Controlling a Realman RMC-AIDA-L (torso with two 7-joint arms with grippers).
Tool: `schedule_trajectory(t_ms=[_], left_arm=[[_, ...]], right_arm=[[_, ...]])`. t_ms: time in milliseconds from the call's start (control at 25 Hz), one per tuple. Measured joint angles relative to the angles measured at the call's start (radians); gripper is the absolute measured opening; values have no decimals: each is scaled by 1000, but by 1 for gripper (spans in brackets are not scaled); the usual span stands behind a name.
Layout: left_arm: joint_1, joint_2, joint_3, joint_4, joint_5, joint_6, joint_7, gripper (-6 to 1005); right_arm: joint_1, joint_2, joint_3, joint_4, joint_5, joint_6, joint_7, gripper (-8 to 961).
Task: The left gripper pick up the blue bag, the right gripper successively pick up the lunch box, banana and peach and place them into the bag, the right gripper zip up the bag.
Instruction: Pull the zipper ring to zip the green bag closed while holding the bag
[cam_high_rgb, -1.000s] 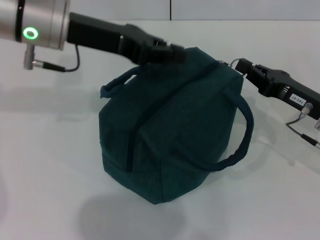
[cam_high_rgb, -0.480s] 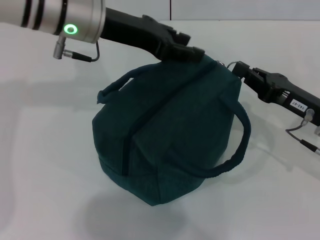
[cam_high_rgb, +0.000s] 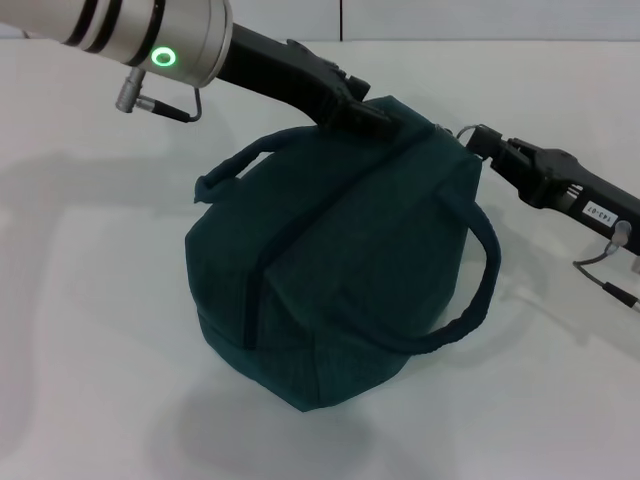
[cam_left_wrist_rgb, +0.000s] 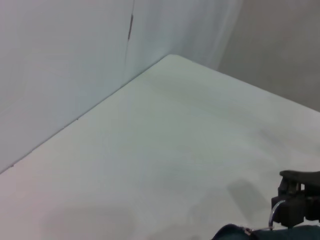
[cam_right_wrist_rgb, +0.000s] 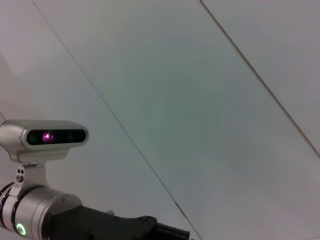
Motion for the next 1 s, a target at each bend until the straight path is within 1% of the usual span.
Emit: schedule_trajectory(t_ms=[40, 440, 680, 880, 1000], left_arm=[[-1, 0, 0, 0, 6, 0, 1, 697], [-4, 2, 11, 10, 16, 6, -2, 501], [-5, 0, 11, 11, 11, 24, -2, 281], [-11, 0, 11, 11, 7, 33, -2, 194], [-12, -1, 10, 11, 4, 35, -3, 178]], right_arm=[[-3, 0, 2, -1, 0, 0, 0, 123], [-9, -3, 26, -9, 6, 0, 0, 126], [-11, -4, 44, -1, 32, 11, -5, 128], [-7, -5, 45, 0, 34, 42, -14, 130], [-3, -5, 40, 0, 32, 58, -15, 130]])
